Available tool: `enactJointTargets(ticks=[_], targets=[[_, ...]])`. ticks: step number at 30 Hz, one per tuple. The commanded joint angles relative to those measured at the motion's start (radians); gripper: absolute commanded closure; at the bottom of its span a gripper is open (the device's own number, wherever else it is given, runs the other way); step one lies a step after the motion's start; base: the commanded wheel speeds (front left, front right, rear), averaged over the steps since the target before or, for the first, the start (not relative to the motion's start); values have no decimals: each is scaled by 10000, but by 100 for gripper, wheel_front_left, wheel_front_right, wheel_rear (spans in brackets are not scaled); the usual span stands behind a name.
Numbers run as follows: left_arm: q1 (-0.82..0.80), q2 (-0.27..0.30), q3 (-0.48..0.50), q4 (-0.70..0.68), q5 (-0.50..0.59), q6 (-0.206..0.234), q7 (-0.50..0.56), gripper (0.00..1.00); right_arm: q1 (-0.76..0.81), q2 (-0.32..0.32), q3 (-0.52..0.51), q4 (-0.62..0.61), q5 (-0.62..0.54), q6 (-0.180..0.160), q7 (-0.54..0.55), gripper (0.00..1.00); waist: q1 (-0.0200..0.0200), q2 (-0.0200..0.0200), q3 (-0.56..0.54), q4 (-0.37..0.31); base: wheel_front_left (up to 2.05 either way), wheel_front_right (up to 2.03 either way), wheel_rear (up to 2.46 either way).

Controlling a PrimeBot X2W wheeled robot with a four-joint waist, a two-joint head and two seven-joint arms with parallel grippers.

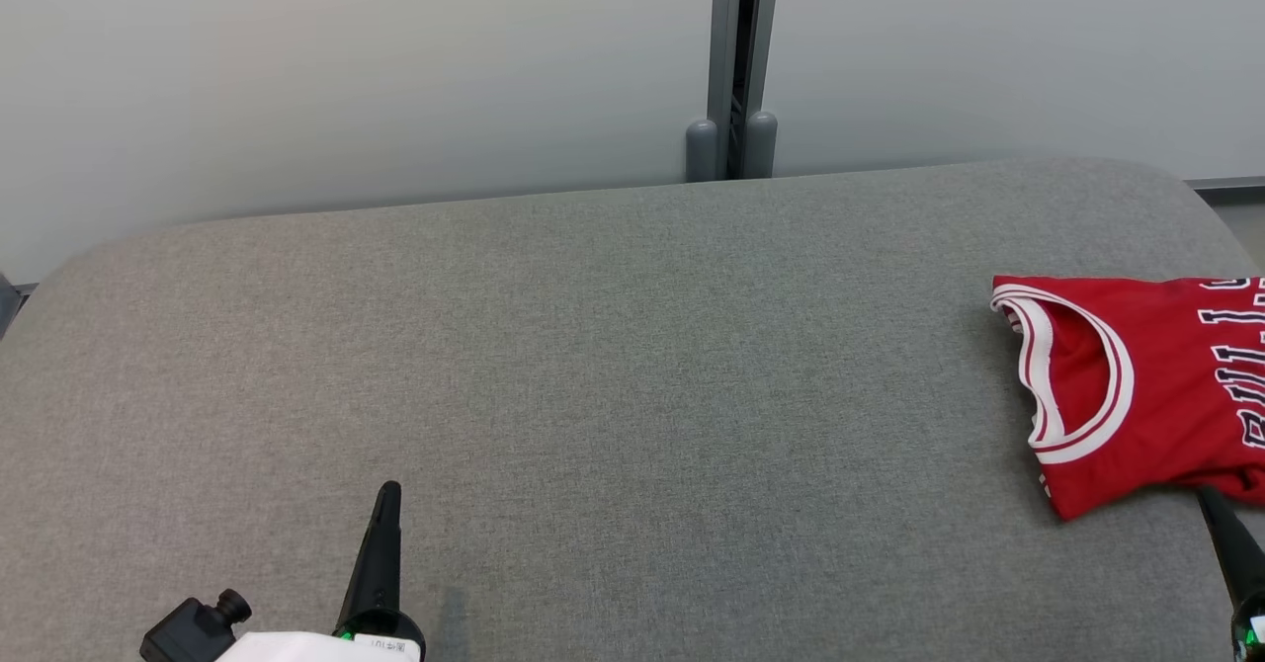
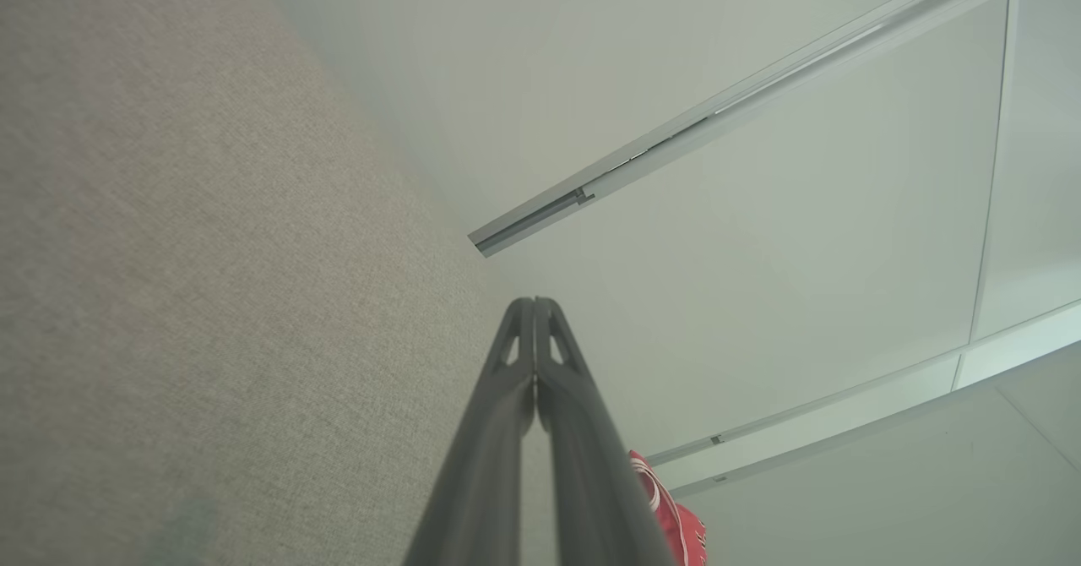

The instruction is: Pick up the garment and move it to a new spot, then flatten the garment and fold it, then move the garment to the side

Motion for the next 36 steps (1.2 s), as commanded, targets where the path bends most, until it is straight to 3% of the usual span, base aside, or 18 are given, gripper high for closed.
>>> enactJointTargets(ticks=[1, 36], targets=[[-236, 14, 1, -40, -225, -92, -55, 100, -202, -58, -127, -35, 288, 1, 135, 100, 0, 0, 6, 0, 0, 0, 0], [-588, -428, -322, 195, -2741, -663, -299, 100, -357, -42, -1059, 259, 3255, 1, 1208, 100, 0, 0, 134, -13, 0, 0, 0]])
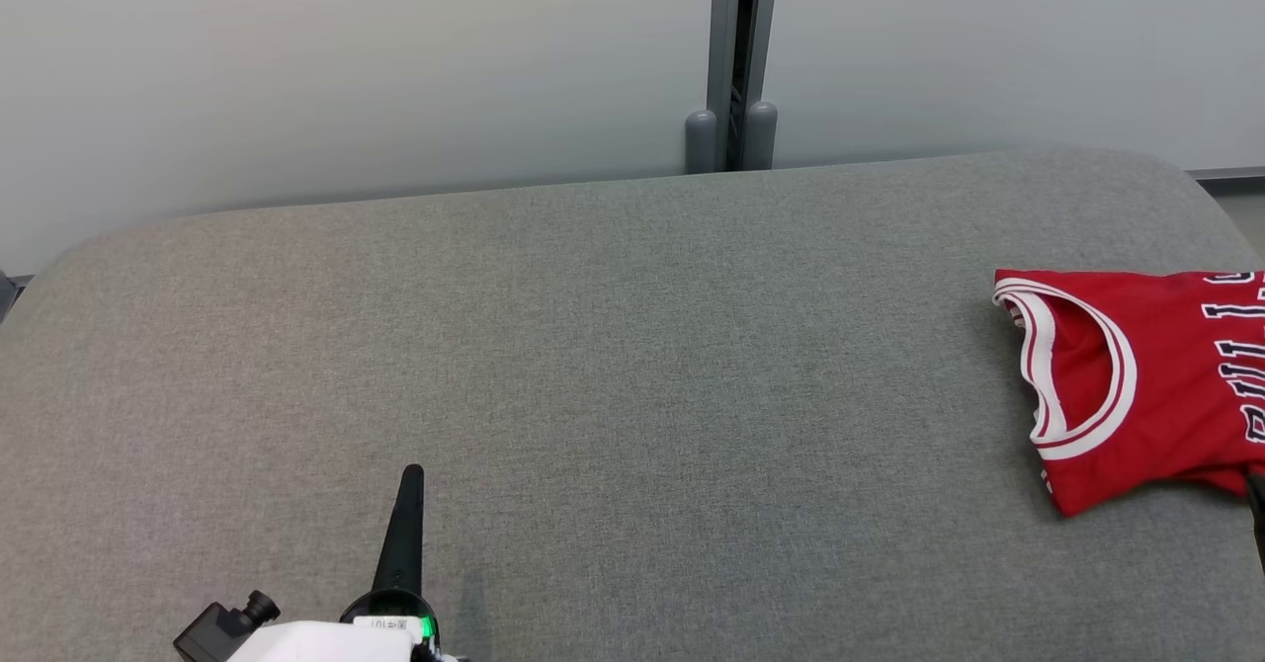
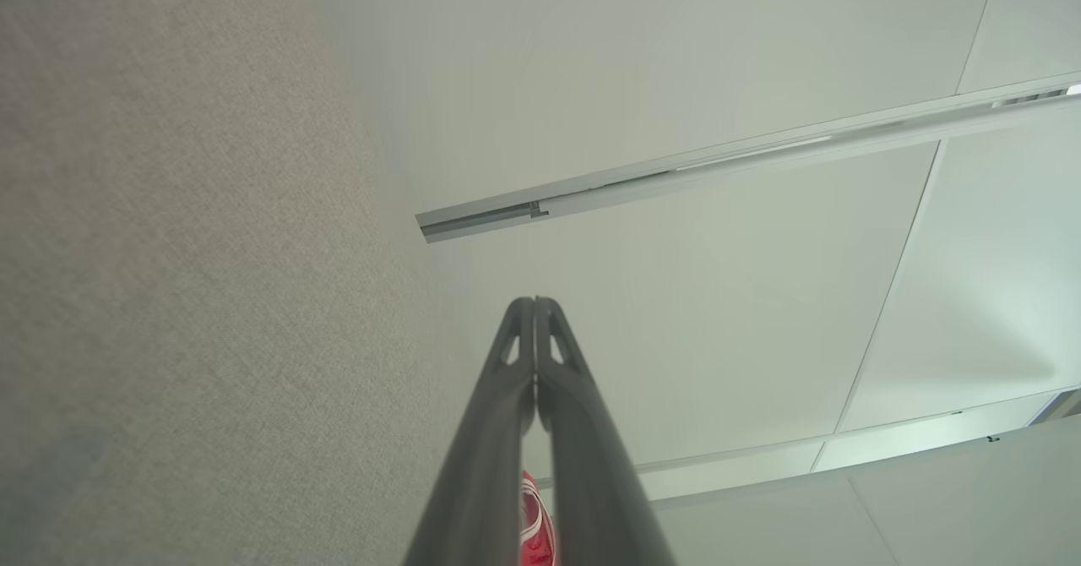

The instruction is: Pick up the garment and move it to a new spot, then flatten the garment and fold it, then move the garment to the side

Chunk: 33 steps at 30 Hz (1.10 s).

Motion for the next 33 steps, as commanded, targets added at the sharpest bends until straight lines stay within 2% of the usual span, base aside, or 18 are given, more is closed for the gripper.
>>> enactJointTargets(ticks=[1, 18, 33], targets=[[-235, 6, 3, 3, -144, -69, -44, 100, -155, -47, -80, 19, 187, 1, 98, 100, 0, 0, 3, 0, 0, 0, 0], [-370, -170, -134, 105, -1160, -303, -129, 100, -206, -38, -468, 123, 1381, -1, 540, 100, 0, 0, 68, -6, 0, 0, 0], [-347, -167, -128, 101, -1144, -303, -134, 100, -196, -38, -458, 121, 1370, 0, 521, 100, 0, 0, 70, -6, 0, 0, 0]])
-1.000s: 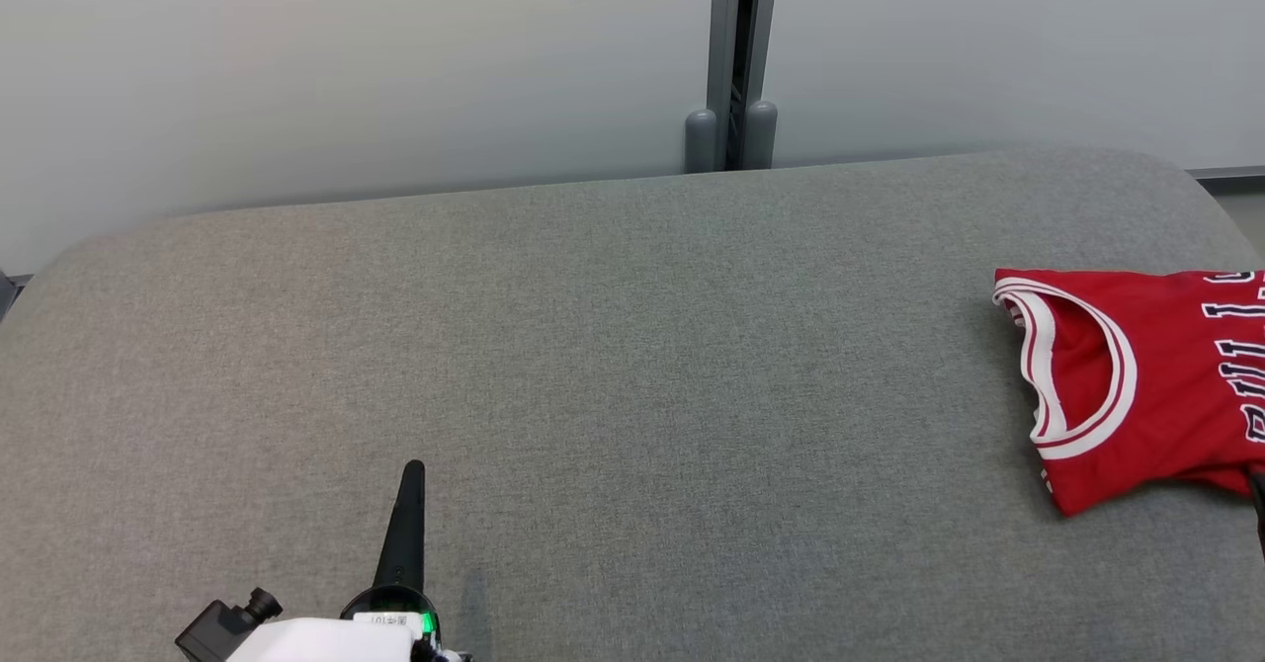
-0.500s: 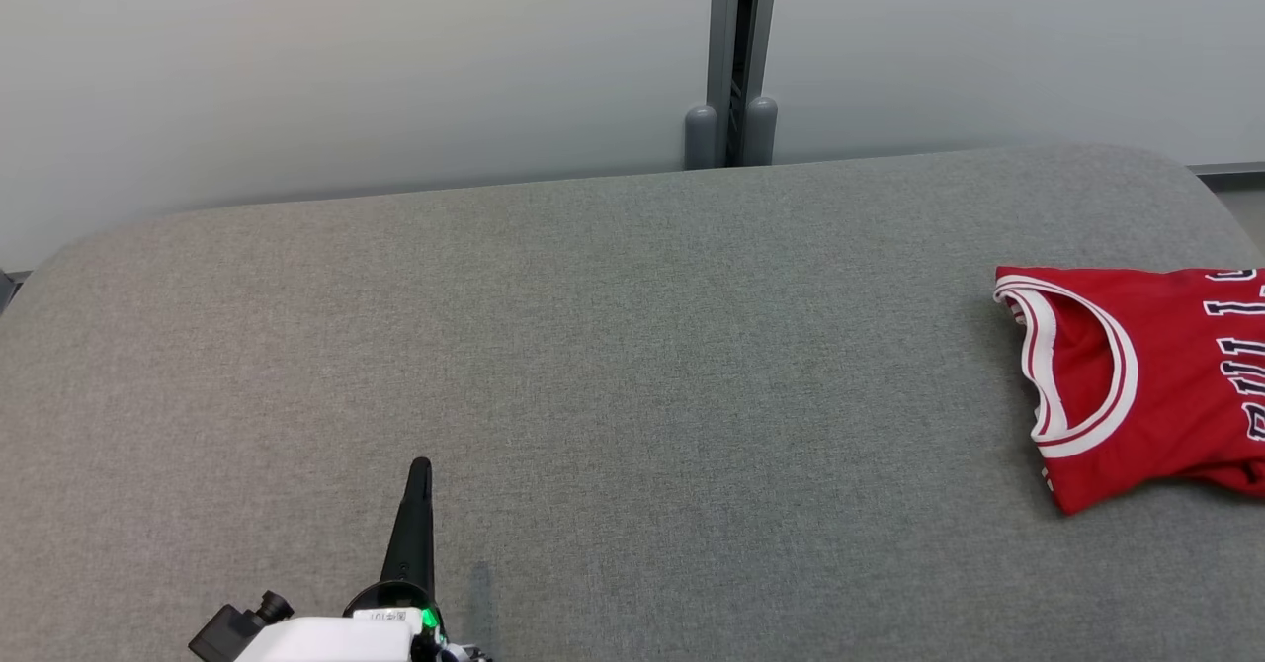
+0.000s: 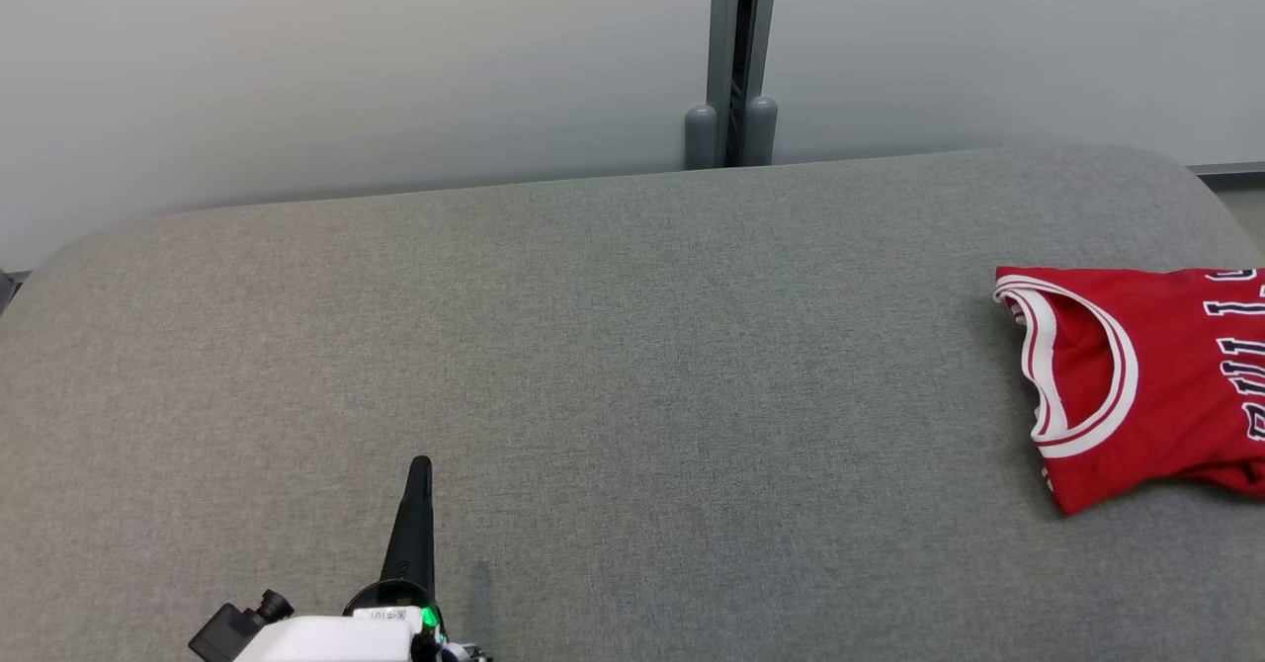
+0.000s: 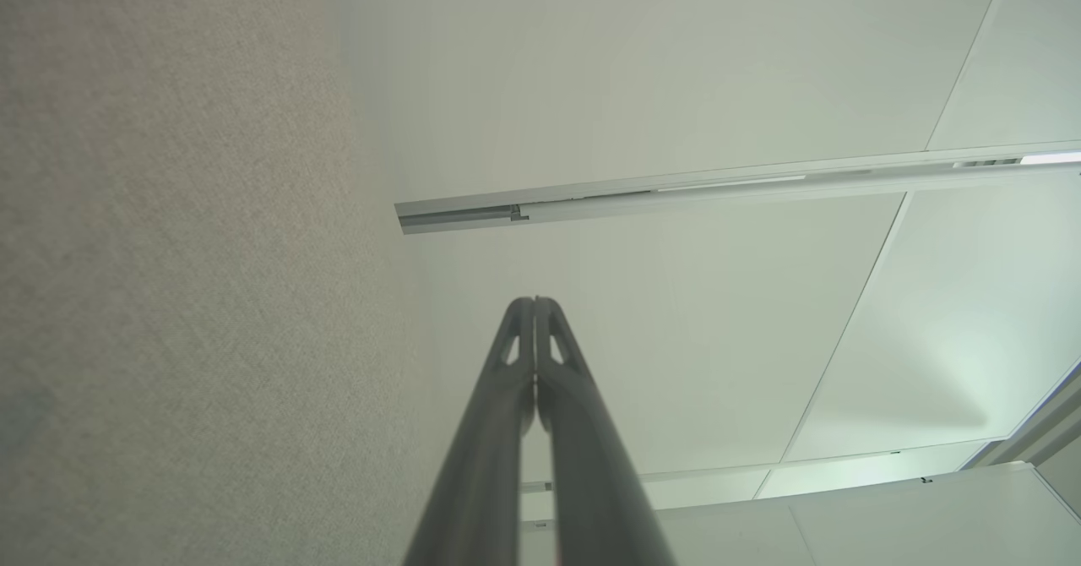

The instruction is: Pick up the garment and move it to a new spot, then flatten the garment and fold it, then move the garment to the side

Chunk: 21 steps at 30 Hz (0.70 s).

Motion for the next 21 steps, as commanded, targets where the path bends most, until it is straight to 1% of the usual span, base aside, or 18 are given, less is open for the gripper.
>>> enactJointTargets(ticks=[1, 21], targets=[[-158, 26, 14, 17, -7, -46, -17, 100, -80, -38, -17, -4, 57, 0, 24, 100, 0, 0, 0, 0, 0, 0, 0], [-159, 27, 13, 15, -8, -46, -17, 100, -76, -37, -18, -4, 61, 0, 21, 100, 0, 0, 0, 0, 0, 0, 0]])
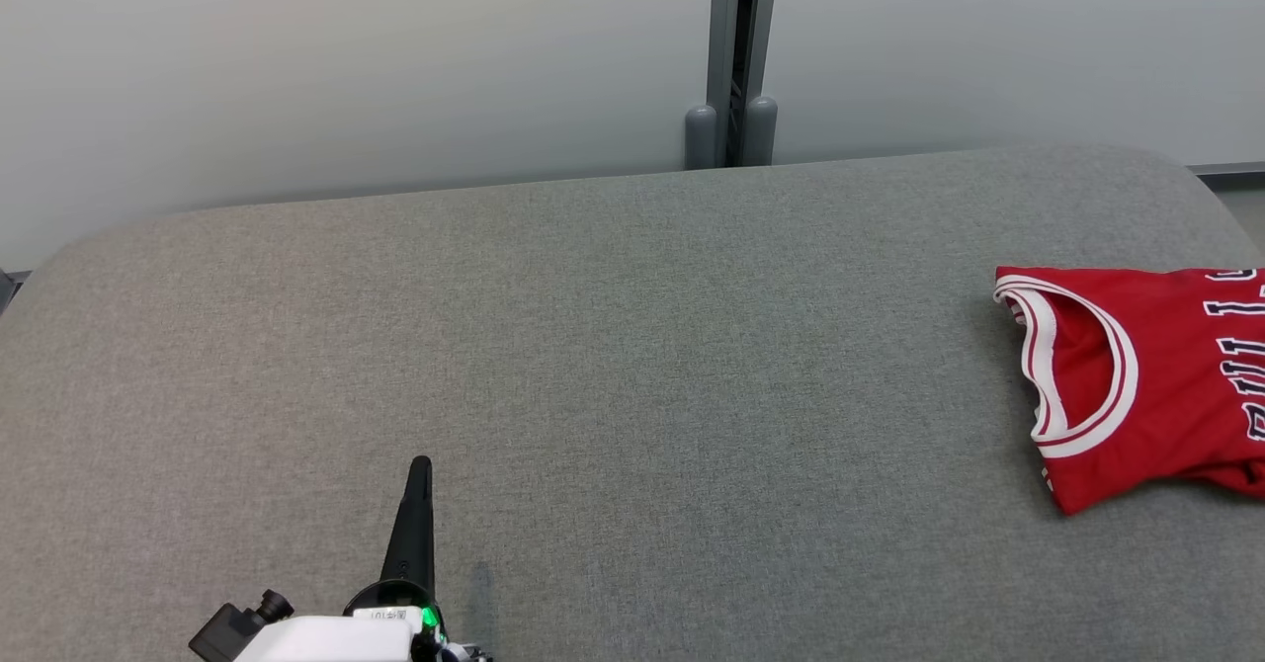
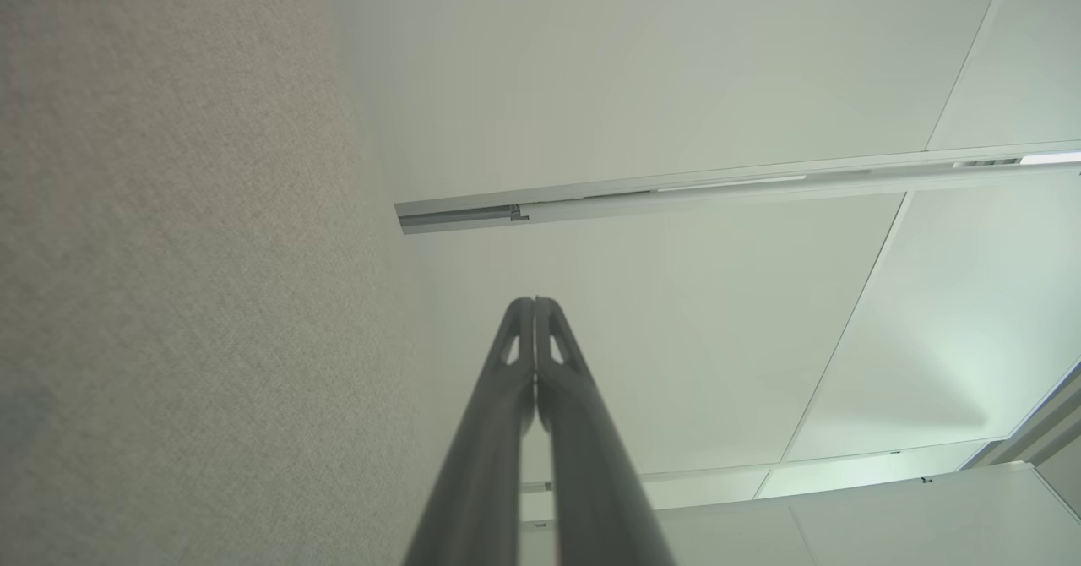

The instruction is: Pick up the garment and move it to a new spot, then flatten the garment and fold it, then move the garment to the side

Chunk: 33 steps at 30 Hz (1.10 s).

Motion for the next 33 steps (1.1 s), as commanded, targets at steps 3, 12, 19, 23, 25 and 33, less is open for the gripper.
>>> enactJointTargets(ticks=[3, 12, 19, 23, 25, 33], targets=[[-159, 27, 13, 15, -8, -46, -15, 100, -72, -37, -19, -4, 62, 0, 20, 100, 0, 0, 0, 0, 0, 0, 0], [-159, 27, 13, 14, -8, -46, -15, 100, -70, -37, -18, -4, 63, 0, 19, 100, 0, 0, 0, 0, 0, 0, 0], [-159, 27, 12, 14, -8, -46, -15, 100, -67, -37, -16, -4, 63, 0, 18, 100, 0, 0, 0, 0, 0, 0, 0], [-159, 27, 12, 14, -9, -46, -16, 100, -64, -37, -15, -5, 62, 0, 18, 100, 0, 0, 0, 0, 0, 0, 0], [-159, 27, 12, 14, -9, -46, -16, 100, -63, -37, -19, -5, 63, 0, 18, 100, 0, 0, 0, 0, 0, 0, 0], [-159, 27, 13, 13, -9, -46, -16, 100, -60, -37, -14, -5, 63, 0, 17, 100, 0, 0, 0, 0, 0, 0, 0]])
